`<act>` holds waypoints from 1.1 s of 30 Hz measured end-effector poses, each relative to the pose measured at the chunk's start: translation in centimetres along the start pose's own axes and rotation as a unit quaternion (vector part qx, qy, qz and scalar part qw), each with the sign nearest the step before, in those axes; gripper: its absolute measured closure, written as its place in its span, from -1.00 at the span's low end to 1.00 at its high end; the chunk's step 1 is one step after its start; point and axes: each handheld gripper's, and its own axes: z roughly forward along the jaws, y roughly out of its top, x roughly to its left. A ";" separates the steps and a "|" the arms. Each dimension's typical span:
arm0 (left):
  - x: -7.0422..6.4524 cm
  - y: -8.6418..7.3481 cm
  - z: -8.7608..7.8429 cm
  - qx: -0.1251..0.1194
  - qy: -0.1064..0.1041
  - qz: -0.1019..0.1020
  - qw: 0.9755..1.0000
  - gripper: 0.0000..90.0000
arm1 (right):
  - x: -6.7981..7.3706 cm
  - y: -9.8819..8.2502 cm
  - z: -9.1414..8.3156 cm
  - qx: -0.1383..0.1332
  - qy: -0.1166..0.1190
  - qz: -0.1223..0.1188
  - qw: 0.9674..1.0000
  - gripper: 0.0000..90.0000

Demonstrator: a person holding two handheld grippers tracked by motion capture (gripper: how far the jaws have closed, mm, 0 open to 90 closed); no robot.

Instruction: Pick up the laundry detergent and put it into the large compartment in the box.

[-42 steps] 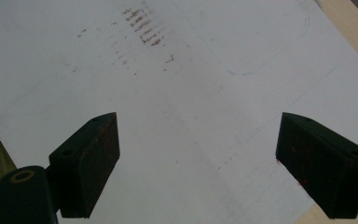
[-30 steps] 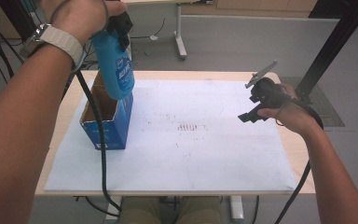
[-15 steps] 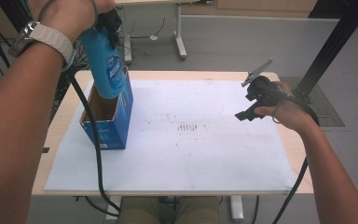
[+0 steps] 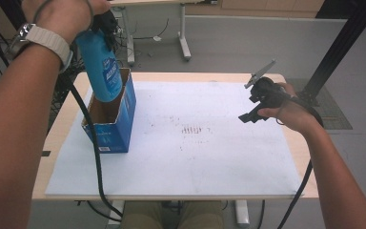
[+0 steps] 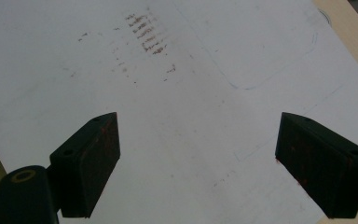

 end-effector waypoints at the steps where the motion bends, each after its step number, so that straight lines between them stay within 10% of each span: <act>1: 0.1 0.0 0.0 -0.001 0.000 -0.004 1.000 -0.17 | 0.0 0.0 0.0 0.001 0.000 0.000 1.000 -0.69; 33: 2.6 -0.6 1.8 0.003 0.005 -0.040 0.999 -0.17 | -0.2 0.6 0.7 0.002 0.005 -0.004 1.000 -0.68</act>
